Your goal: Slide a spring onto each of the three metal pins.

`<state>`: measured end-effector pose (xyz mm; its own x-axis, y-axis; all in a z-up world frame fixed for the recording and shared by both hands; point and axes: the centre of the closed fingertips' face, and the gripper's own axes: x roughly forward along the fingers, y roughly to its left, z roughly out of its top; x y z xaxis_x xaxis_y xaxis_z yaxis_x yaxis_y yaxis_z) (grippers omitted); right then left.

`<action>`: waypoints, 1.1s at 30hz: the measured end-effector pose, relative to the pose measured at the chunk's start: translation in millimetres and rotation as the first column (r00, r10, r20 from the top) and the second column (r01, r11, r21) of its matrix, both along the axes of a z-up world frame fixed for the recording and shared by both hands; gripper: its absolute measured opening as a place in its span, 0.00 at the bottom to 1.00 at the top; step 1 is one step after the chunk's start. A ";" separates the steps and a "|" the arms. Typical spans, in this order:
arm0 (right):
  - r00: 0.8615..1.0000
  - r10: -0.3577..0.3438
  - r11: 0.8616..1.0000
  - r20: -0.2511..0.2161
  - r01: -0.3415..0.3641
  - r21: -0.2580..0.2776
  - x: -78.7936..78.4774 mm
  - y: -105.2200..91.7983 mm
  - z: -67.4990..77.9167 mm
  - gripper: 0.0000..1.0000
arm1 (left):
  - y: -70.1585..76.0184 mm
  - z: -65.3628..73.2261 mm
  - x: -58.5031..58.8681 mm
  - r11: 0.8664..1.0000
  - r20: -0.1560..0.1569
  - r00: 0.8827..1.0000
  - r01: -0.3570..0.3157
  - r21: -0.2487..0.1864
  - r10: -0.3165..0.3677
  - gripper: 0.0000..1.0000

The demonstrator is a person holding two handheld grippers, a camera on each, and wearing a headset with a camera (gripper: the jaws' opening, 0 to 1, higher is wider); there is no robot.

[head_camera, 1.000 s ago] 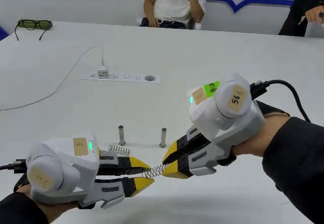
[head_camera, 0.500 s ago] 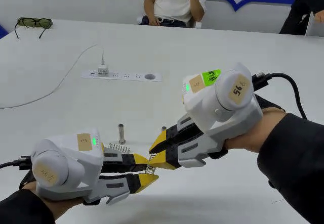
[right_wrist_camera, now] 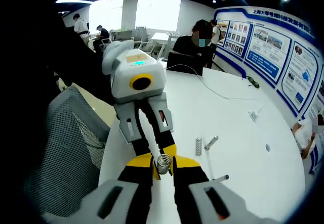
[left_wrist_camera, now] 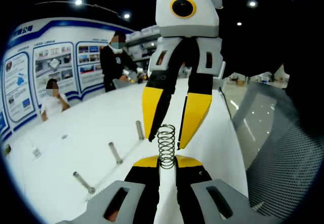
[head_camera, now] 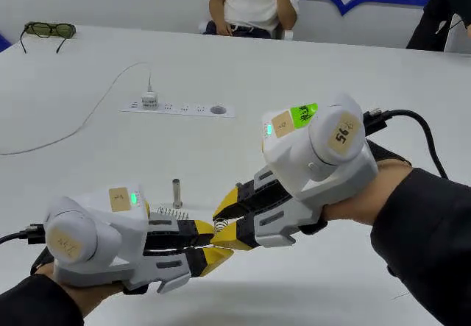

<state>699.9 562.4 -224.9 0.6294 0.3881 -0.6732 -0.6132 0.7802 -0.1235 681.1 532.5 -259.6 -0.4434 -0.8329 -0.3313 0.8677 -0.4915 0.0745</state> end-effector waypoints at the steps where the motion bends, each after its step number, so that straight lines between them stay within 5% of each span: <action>1: 1.000 -0.004 1.000 0.004 0.004 0.003 0.2 -0.7 0.5 0.16 | 0.1 0.0 0.1 1.000 -0.001 1.000 0.000 0.000 0.000 0.10; 21: 0.999 -0.039 0.999 0.006 0.038 0.032 1.6 -6.1 -2.2 0.12 | -2.3 -1.6 1.9 1.000 0.000 1.000 -0.003 -0.010 0.003 0.12; 33: 0.996 -0.084 0.996 0.009 0.083 0.030 5.4 -21.1 0.2 0.12 | 4.2 -6.4 21.1 0.998 -0.007 0.998 -0.068 -0.003 0.068 0.21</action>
<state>705.3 541.3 -224.7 0.6673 0.3535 -0.6556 -0.5446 0.8320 -0.1056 702.2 536.7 -266.0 -0.3877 -0.8624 -0.3255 0.8996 -0.4310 0.0702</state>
